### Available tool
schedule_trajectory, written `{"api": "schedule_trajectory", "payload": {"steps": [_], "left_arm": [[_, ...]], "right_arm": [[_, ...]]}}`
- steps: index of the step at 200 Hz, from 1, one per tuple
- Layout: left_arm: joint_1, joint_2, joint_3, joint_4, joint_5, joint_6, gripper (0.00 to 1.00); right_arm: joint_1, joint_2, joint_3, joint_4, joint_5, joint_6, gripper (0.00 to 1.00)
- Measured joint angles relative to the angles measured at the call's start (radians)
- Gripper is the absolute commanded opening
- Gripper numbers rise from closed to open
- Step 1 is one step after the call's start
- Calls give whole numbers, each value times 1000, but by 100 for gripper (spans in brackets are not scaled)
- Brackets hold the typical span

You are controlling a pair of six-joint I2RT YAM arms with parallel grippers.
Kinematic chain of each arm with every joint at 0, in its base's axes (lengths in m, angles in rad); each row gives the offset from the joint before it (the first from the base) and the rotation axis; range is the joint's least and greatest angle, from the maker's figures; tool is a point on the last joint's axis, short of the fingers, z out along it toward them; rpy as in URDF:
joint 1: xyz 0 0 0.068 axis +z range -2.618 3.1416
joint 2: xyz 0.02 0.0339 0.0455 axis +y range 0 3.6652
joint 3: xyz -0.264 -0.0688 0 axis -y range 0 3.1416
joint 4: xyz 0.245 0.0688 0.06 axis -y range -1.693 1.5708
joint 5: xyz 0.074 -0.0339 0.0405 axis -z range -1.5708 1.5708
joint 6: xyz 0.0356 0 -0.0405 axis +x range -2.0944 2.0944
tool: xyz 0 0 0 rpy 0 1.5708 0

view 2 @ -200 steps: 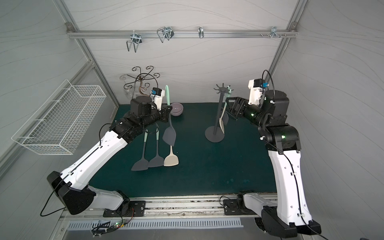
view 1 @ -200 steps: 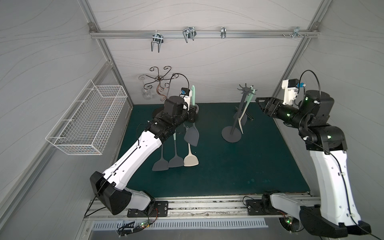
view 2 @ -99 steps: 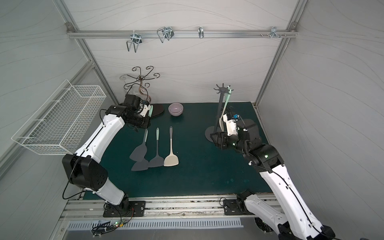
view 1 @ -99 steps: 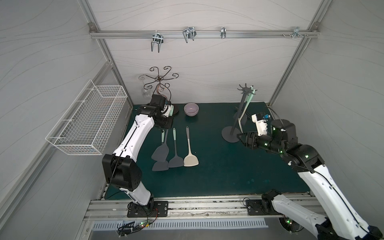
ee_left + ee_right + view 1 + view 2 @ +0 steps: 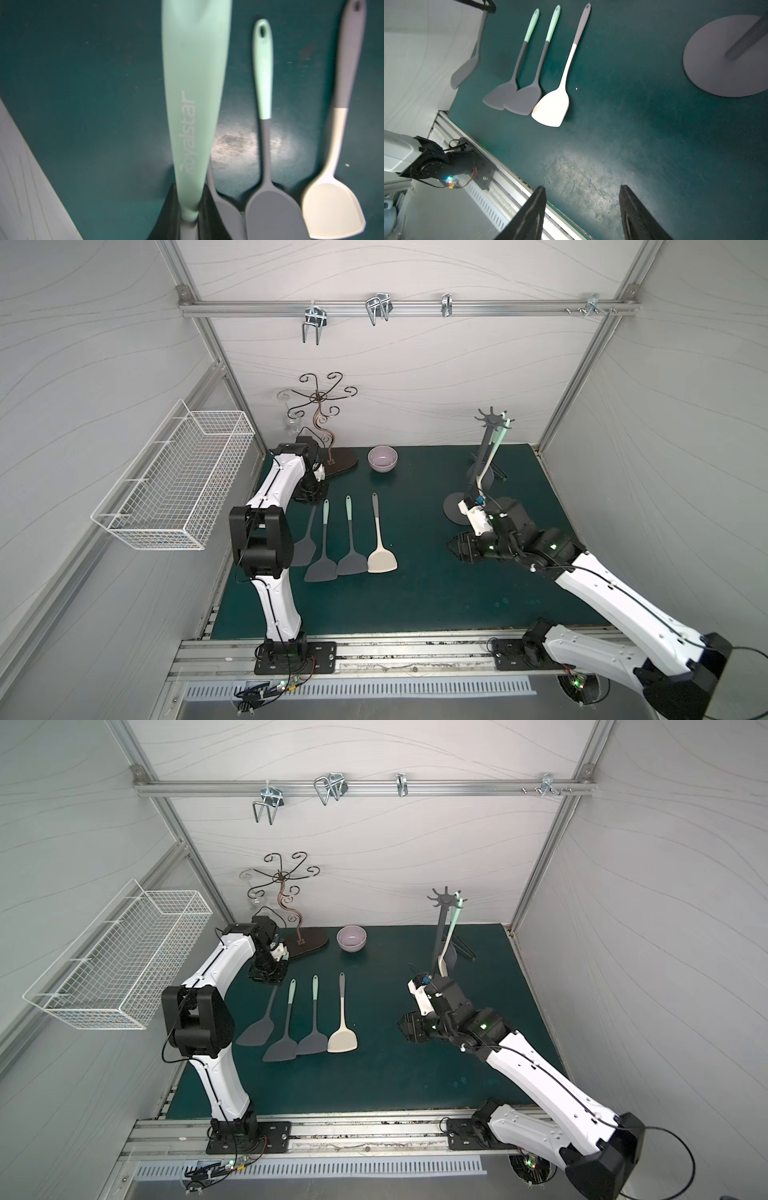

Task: Take the spatula off the kitchen utensil rack
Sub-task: Place the spatula at the center of the board.

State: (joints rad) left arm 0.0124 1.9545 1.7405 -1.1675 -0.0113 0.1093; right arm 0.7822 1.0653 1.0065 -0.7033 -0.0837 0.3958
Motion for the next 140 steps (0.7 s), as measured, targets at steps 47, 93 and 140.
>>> {"api": "schedule_trajectory", "payload": {"steps": [47,93,140], "left_arm": [[42,0,-63,60,-42,-10,0],[84,6,-110,117,-32,4,0],[116,76,-95,122,-34,32,0]], "right_arm": [[50,79,0,49,14,1,60],[50,111,0,78,31,1,60],[50,160,2,89,37,0,61]]}}
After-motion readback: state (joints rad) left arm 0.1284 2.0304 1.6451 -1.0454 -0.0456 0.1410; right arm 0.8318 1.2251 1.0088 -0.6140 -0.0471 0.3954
